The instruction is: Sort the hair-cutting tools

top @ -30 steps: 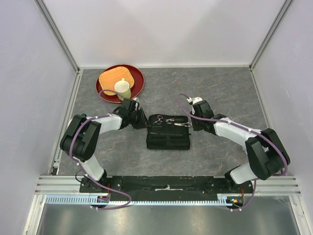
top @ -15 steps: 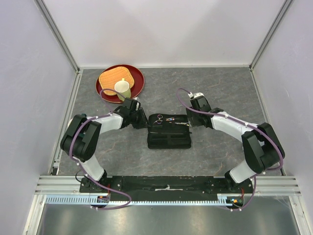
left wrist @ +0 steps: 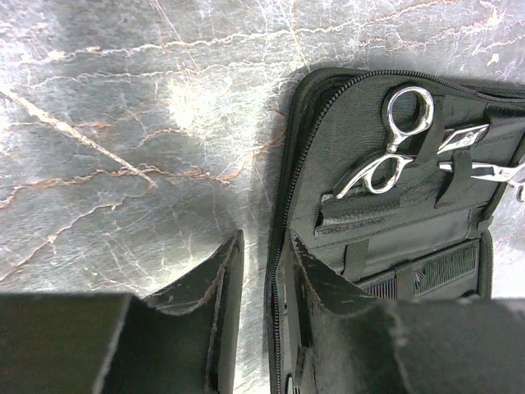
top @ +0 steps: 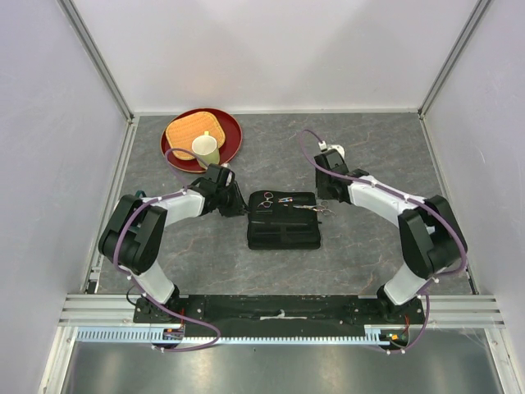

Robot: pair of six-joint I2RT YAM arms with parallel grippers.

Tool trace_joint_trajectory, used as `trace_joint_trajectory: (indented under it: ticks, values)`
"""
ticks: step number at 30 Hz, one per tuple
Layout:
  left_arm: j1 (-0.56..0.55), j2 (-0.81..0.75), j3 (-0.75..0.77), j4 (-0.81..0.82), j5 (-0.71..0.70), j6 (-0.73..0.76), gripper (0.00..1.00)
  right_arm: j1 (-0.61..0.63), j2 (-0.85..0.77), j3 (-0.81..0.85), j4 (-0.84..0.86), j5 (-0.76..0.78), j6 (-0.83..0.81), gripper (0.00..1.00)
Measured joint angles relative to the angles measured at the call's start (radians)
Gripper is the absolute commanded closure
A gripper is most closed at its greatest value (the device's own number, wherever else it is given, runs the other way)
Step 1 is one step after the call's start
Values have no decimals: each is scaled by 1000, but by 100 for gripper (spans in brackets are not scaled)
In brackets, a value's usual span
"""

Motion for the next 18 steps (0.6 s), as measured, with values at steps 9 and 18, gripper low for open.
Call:
trace_joint_trajectory:
  ticks: [9,18]
  values:
    - [0,0,6,-13,-6,0,66,-1,87,1,-29,-37,91,65]
    - [0,0,7,-16,-6,0,66,-1,151,14,-27,-43,138,81]
